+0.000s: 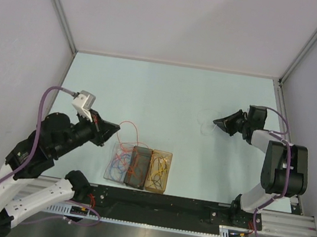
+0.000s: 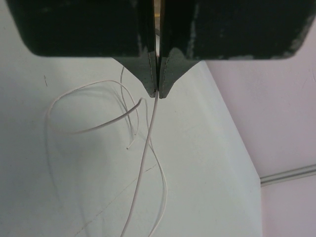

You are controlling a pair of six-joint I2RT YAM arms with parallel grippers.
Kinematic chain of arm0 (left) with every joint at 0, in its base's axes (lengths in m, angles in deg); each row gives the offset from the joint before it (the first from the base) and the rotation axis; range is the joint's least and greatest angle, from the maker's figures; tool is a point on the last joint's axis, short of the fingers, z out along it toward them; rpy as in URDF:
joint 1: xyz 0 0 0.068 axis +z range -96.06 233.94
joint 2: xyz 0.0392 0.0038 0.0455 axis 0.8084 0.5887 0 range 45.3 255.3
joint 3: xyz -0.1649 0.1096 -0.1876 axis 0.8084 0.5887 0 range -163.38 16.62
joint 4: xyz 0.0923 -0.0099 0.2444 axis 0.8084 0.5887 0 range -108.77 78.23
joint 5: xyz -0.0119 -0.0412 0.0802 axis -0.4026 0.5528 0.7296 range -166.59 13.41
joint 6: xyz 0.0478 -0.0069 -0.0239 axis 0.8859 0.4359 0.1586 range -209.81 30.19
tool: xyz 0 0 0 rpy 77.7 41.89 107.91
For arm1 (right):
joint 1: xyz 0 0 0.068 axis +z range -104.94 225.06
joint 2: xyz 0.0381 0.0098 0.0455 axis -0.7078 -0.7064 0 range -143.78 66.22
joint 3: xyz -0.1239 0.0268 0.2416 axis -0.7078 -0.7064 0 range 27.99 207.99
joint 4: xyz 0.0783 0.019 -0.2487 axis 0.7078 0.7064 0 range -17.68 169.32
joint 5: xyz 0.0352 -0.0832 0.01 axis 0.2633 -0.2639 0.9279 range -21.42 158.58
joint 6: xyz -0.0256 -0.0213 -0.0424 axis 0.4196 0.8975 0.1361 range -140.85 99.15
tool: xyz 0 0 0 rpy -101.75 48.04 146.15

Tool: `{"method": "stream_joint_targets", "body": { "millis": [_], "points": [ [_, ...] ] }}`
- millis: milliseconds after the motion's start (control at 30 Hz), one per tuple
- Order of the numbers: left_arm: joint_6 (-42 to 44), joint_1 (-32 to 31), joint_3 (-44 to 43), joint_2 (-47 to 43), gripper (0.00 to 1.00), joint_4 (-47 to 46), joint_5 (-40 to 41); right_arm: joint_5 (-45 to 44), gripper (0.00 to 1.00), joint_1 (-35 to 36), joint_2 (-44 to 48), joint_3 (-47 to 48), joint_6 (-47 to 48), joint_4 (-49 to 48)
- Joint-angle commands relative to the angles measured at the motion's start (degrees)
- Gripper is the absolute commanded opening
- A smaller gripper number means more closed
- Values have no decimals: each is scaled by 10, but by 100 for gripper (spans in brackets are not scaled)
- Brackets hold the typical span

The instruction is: Untangle the cables

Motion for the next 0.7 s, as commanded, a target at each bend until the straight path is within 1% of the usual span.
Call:
{"method": "stream_joint_targets", "body": {
  "millis": [0, 267, 367, 467, 667],
  "points": [
    [27, -1, -44, -13, 0, 33, 42, -3, 0, 3, 14, -3, 9, -8],
    [34, -2, -62, -21, 0, 61, 60, -7, 0, 11, 13, -4, 4, -13],
    [31, -2, -68, -27, 0, 68, 78, -8, 0, 13, 12, -3, 4, -13],
    [36, -2, -65, -30, 0, 64, 70, -8, 0, 14, 12, -3, 3, -14],
    [42, -1, -50, -8, 0, 57, 37, -7, 0, 15, 12, -4, 5, -11]
  ]
}}
